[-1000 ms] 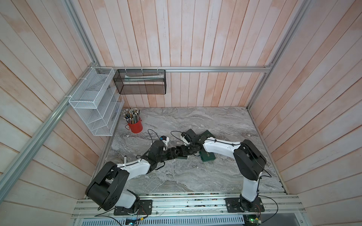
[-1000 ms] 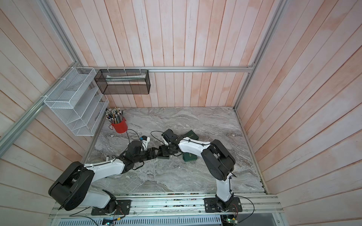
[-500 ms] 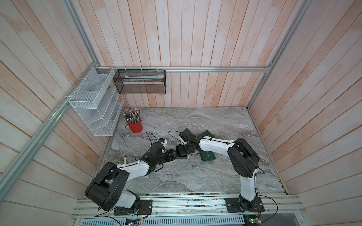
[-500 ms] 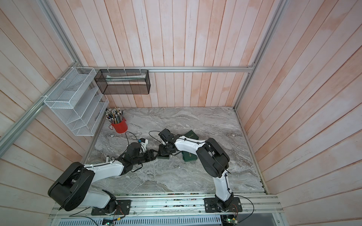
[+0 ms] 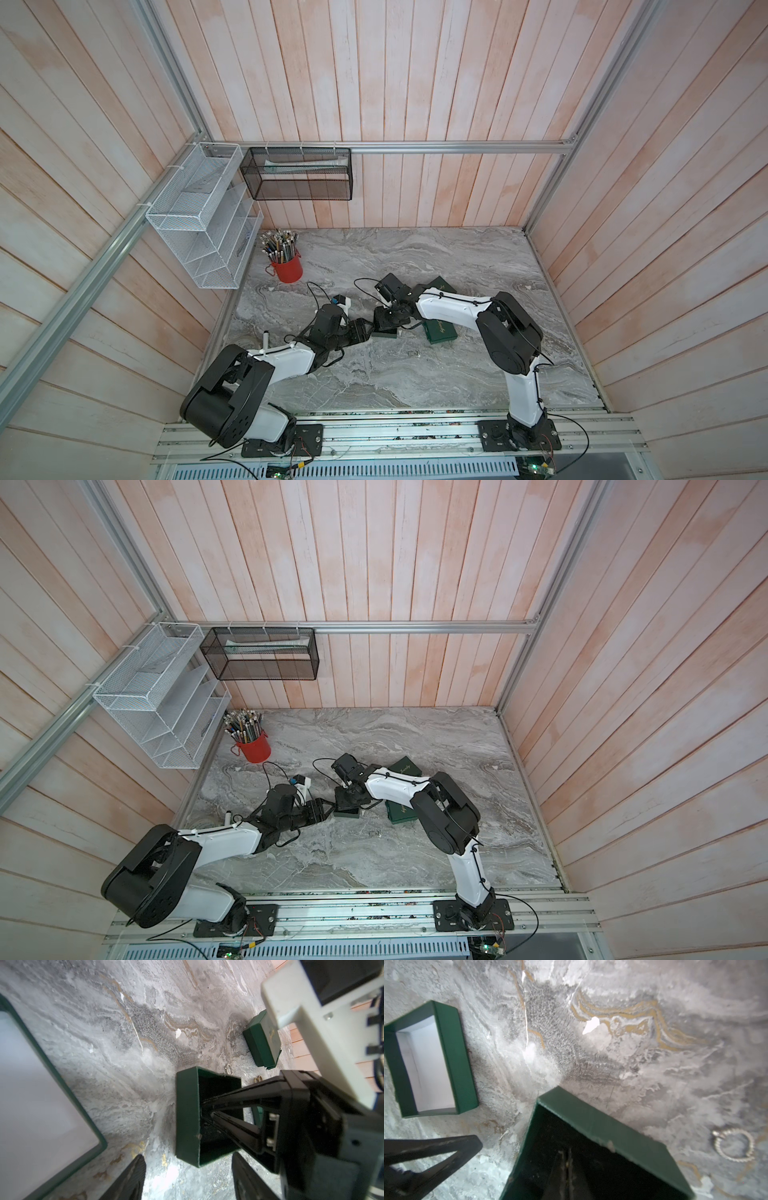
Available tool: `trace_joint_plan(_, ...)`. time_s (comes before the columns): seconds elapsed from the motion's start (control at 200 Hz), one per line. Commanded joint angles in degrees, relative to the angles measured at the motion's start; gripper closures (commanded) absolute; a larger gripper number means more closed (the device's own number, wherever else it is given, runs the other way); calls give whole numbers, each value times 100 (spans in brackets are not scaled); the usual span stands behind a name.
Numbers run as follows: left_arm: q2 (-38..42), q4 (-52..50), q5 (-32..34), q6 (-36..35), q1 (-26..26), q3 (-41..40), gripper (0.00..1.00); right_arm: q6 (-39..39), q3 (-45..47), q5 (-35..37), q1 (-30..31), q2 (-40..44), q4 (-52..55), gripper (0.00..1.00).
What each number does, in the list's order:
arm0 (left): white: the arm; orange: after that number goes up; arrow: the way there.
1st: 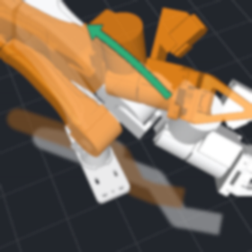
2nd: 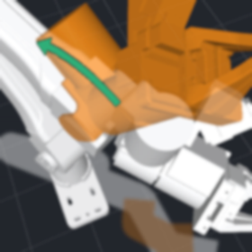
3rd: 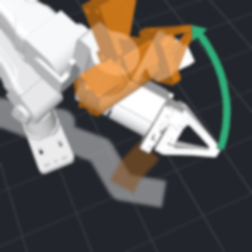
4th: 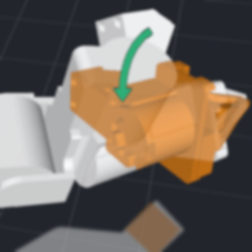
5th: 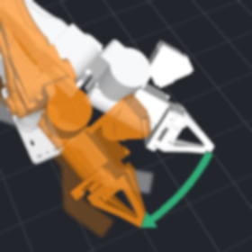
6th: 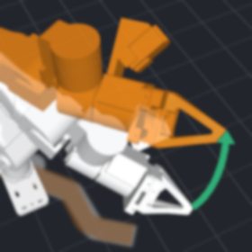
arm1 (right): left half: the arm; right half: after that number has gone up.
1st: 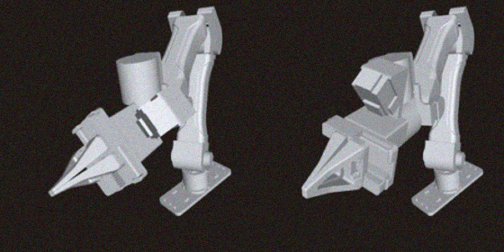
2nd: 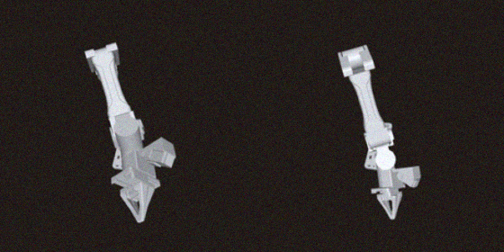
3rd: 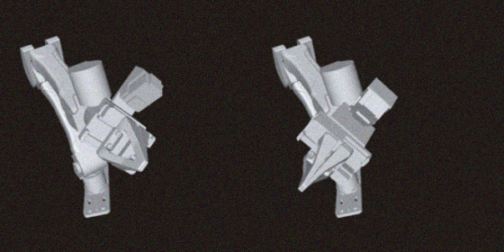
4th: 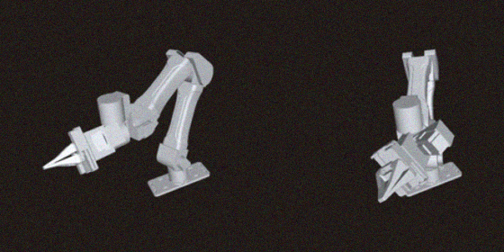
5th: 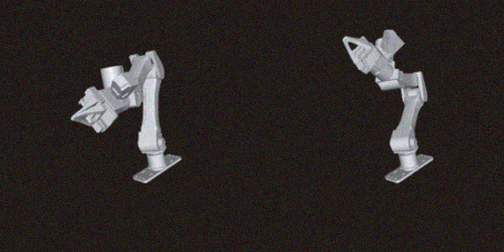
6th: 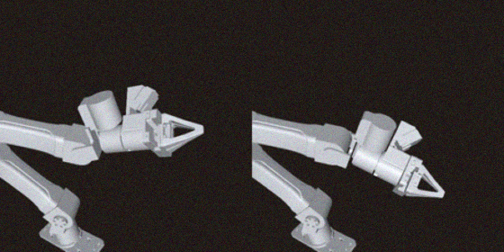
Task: Take the rings out of the lift-off lid box
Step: Take out the ring from the jewelry box.
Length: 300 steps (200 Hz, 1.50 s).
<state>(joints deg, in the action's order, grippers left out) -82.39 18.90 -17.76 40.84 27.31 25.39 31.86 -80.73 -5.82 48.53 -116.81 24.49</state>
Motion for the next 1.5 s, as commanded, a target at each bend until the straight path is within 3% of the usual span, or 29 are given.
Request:
trace_joint_plan(0.0,-87,144,-70,35,-33,-9,33,-39,-9,283,25,-21,223,99)
trace_joint_plan(0.49,-831,628,-620,195,-33,388,32,-36,897,-423,-51,992,-824,100)
trace_joint_plan(0.77,-834,579,-545,126,-49,493,33,1,1117,-979,-138,1158,-1287,100)
trace_joint_plan(0.95,-844,639,-516,170,-64,536,45,49,1245,-1156,-236,1266,-1490,100)
trace_joint_plan(1.045,-942,633,-540,145,-68,603,45,189,1410,-1442,-330,1334,-1784,100)
trace_joint_plan(1.495,-1253,389,-479,179,-83,757,46,198,1480,-1376,-397,1517,-1805,100)
